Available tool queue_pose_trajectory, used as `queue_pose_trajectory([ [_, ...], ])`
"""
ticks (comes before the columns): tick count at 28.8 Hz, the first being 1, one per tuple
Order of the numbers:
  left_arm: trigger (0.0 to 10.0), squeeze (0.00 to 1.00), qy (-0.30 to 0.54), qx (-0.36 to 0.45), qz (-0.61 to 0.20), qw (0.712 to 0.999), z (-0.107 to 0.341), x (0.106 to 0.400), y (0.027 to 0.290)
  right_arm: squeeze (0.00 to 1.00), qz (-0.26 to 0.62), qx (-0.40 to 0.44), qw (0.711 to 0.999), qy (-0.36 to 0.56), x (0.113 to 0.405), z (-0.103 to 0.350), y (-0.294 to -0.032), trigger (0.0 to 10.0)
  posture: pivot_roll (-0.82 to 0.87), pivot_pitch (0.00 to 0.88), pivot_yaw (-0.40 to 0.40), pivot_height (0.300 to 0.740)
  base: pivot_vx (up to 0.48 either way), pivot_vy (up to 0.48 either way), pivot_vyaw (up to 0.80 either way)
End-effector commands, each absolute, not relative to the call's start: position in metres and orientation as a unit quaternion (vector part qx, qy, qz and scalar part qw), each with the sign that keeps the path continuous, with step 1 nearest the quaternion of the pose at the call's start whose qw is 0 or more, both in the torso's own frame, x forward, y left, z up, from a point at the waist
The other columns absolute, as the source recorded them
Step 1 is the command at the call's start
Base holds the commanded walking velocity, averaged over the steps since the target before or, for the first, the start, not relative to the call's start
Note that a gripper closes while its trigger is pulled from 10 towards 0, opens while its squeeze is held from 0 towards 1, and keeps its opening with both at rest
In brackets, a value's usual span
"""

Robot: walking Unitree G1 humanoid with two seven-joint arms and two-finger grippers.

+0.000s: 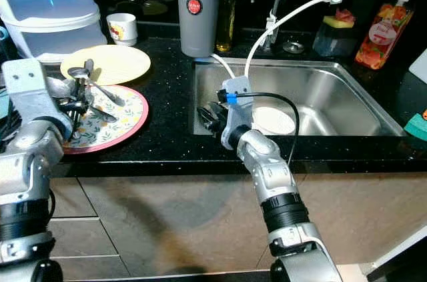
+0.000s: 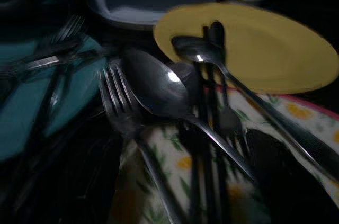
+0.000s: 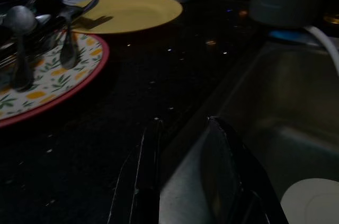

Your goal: Kitchen organization

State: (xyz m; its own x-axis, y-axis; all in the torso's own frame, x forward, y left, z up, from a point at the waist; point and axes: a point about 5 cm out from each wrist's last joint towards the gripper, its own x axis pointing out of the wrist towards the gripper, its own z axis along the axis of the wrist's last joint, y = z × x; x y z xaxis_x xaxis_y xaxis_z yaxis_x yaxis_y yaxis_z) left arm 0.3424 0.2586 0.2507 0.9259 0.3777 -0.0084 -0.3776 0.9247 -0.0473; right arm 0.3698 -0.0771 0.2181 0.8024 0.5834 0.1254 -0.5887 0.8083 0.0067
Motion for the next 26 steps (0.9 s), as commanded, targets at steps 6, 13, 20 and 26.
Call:
queue_pose_trajectory([
  [6, 10.0, 0.00, 0.002, -0.017, 0.217, 0.976, 0.252, 0.344, 0.278, 0.00, 0.312, 0.031, 0.948, -0.058, 0.366, 0.216, -0.079, 10.0, 0.07, 0.046, -0.042, 0.740, 0.000, 0.000, 0.00],
  [13, 10.0, 0.00, 0.026, -0.039, 0.223, 0.974, 0.240, 0.348, 0.287, 0.00, 0.314, 0.029, 0.947, -0.057, 0.366, 0.216, -0.079, 10.0, 0.07, 0.047, -0.042, 0.740, 0.000, 0.000, 0.00],
  [20, 10.0, 0.00, 0.045, -0.049, 0.210, 0.976, 0.232, 0.355, 0.289, 0.00, 0.316, 0.027, 0.947, -0.058, 0.365, 0.217, -0.078, 10.0, 0.07, 0.051, -0.046, 0.740, 0.000, 0.000, 0.00],
  [26, 10.0, 0.00, 0.036, -0.042, 0.187, 0.981, 0.242, 0.363, 0.283, 0.00, 0.313, 0.026, 0.948, -0.059, 0.366, 0.217, -0.080, 10.0, 0.07, 0.052, -0.044, 0.740, 0.000, 0.000, 0.00],
])
